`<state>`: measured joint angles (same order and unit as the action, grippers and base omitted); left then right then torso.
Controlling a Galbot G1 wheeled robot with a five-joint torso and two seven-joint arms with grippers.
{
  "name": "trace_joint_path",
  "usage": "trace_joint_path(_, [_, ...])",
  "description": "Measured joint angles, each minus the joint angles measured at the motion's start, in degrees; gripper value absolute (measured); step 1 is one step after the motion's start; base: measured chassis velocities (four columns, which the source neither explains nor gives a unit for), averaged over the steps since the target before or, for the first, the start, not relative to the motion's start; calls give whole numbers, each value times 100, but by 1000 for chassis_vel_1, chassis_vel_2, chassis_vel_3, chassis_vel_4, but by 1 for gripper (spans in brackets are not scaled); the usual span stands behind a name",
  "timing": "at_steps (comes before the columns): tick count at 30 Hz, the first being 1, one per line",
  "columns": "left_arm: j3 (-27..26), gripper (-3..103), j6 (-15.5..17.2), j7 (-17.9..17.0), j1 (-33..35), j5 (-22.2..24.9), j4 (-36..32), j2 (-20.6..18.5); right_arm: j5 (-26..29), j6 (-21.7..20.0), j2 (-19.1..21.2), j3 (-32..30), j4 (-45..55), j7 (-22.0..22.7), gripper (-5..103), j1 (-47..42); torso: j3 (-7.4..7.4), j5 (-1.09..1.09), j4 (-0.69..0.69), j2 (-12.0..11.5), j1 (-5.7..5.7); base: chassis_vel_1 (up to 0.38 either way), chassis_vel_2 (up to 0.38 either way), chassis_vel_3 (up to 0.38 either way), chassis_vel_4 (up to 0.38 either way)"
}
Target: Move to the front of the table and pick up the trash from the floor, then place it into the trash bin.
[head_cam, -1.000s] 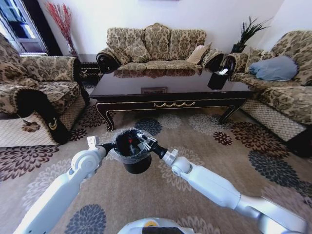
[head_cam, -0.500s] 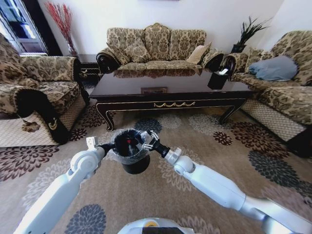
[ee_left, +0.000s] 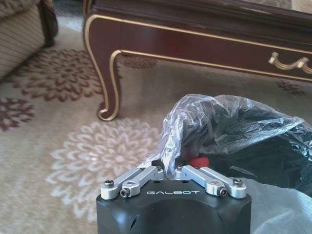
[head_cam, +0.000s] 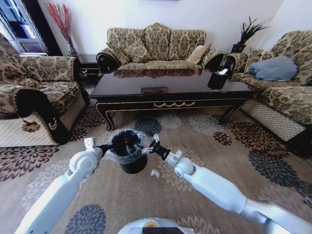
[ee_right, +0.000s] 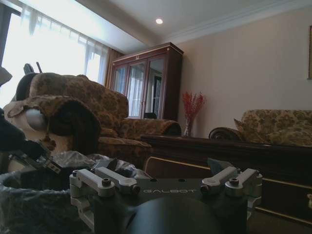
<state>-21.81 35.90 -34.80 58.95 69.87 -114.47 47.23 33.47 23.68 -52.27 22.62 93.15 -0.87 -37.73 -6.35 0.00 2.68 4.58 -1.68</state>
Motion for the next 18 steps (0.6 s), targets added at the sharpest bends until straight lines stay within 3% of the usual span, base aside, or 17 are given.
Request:
trace_joint_path(3, [-46,4,-6,4,-26,1,25,-40,-42,-159,32,-40,-63,204,100,-47,0,0,0,0,0,0,0,0,0])
trace_joint_path(5, [-169,4,-25,22,-80,29,41,-141,-62,-625,95,-127,-369,782,100,-219,0,0,3,0,0,0,0,0,0])
trace_joint_path(9, [-288,4,-48,35,-96,61,41,-249,108,-960,68,-79,-751,1186,100,-309,0,0,4,0,0,0,0,0,0])
trace_joint_path(16, [-506,4,-54,10,-95,209,-67,-424,373,-1302,-201,295,-1532,1308,100,-190,0,0,0,0,0,0,0,0,0])
trace_joint_path(18, [-576,4,-49,-24,-80,296,-154,-462,372,-1333,-354,467,-1905,1089,100,-117,0,0,2,0,0,0,0,0,0])
